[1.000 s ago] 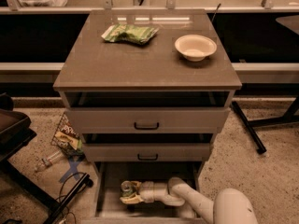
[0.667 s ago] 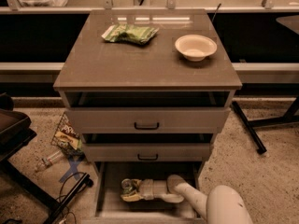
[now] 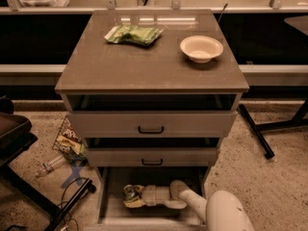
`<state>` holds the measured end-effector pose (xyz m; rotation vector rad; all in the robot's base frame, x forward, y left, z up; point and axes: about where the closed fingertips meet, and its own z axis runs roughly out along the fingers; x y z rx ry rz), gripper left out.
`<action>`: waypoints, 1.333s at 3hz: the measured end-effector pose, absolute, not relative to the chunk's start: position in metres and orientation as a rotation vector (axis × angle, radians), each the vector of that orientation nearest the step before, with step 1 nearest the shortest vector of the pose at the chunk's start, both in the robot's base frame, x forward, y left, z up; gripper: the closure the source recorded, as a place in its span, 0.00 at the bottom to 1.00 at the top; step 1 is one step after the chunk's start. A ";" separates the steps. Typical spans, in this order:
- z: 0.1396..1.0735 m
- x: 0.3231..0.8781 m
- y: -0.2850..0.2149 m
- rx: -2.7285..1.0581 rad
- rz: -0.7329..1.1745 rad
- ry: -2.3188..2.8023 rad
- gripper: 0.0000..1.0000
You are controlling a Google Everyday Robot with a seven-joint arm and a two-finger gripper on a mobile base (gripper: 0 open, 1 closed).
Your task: Place green can into bottom drawer
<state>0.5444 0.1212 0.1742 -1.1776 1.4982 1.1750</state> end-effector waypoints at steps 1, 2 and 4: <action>0.174 0.543 0.124 -1.178 1.181 1.496 0.44; 0.174 0.542 0.126 -1.179 1.185 1.495 0.21; 0.174 0.540 0.129 -1.181 1.190 1.492 0.00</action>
Offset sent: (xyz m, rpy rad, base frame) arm -0.0011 0.0020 0.0000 0.0018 0.0014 0.0026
